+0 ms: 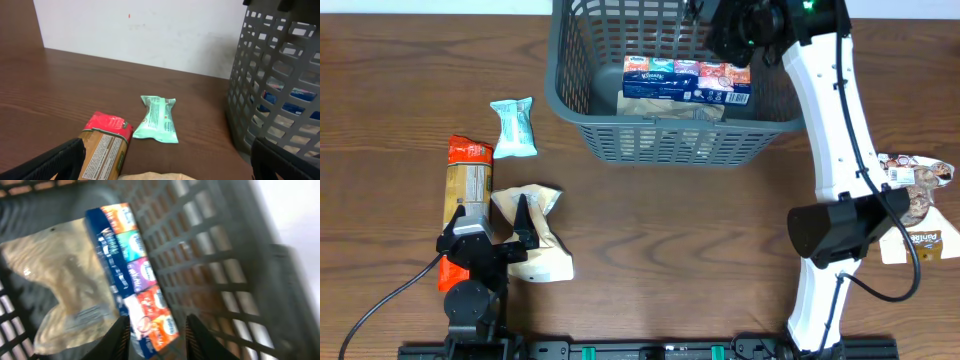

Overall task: Pack container
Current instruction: 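Release the Kleenex pack and withdraw the right gripper to the right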

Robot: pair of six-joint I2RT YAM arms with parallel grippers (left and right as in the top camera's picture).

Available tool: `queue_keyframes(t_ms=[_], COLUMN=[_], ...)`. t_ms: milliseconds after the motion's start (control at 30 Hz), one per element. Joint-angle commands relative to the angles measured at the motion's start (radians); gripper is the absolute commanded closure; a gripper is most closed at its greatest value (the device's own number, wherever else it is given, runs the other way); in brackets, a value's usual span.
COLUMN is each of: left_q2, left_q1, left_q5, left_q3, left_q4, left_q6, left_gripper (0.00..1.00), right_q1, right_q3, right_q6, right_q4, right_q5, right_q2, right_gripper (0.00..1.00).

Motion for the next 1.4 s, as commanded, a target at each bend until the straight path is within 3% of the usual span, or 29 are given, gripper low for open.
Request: queue_keyframes(t_ms=[0,167,233,267,400,500,600,867,1367], left_q2=[-0.008,-0.008,-0.008,-0.008,-0.008,-0.008,-0.008,-0.008,-0.008], left_q1=[-0.005,-0.005,-0.005,-0.005,-0.005,-0.005,-0.005,-0.005,-0.005], left_q5=[-0.008,-0.008,-0.008,-0.008,-0.008,-0.008,-0.008,-0.008,-0.008], left_q3=[-0.018,-0.018,-0.018,-0.018,-0.018,-0.018,-0.018,-0.018,-0.018], left_q4=[-0.003,-0.003,-0.003,-0.003,-0.003,-0.003,-0.003,-0.003,-0.003], left_q6=[-0.01,-0.01,-0.01,-0.01,-0.01,-0.01,-0.01,-0.01,-0.01], left_gripper=[0.01,0.01,0.01,0.02,0.01,0.01,0.01,0.01,0.01], right_q1=[-0.021,-0.089,-0.129,-0.149,-0.255,-0.344,-0.434,-0.621,-0.828], right_q3=[0.011,0.011,0.011,0.011,0.011,0.011,0.011,0.01,-0.106], right_q6=[0.095,0.25,0.313,0.341,0.488,0.6,0.668,0.726,0.733], right_q4=[0.037,0.098,0.105,0.105,0.09,0.043,-0.024,-0.182,-0.224], right_q5=[0.06,0.109,0.132,0.141,0.198,0.252,0.255,0.227,0.18], right_q2=[-0.099,-0.158,-0.18,-0.19,-0.221,-0.235,-0.237,-0.237,-0.212], right_gripper=[0.73,0.75,0.5,0.46,0.49,0.4,0.24,0.03,0.09])
